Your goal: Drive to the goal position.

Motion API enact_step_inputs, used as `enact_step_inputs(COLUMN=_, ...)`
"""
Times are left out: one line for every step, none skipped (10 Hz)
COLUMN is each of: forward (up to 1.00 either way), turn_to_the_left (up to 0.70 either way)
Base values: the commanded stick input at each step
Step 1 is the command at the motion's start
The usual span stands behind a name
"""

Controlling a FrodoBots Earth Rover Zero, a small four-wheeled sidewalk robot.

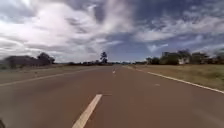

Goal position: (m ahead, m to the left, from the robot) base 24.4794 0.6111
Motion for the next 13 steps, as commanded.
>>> enact_step_inputs(forward=1.0, turn_to_the_left=0.0)
enact_step_inputs(forward=1.0, turn_to_the_left=0.0)
enact_step_inputs(forward=1.0, turn_to_the_left=0.0)
enact_step_inputs(forward=1.0, turn_to_the_left=0.0)
enact_step_inputs(forward=1.0, turn_to_the_left=0.0)
enact_step_inputs(forward=1.0, turn_to_the_left=0.0)
enact_step_inputs(forward=1.0, turn_to_the_left=0.0)
enact_step_inputs(forward=1.0, turn_to_the_left=0.0)
enact_step_inputs(forward=1.0, turn_to_the_left=0.0)
enact_step_inputs(forward=1.0, turn_to_the_left=0.0)
enact_step_inputs(forward=1.0, turn_to_the_left=0.0)
enact_step_inputs(forward=1.0, turn_to_the_left=0.0)
enact_step_inputs(forward=1.0, turn_to_the_left=0.0)
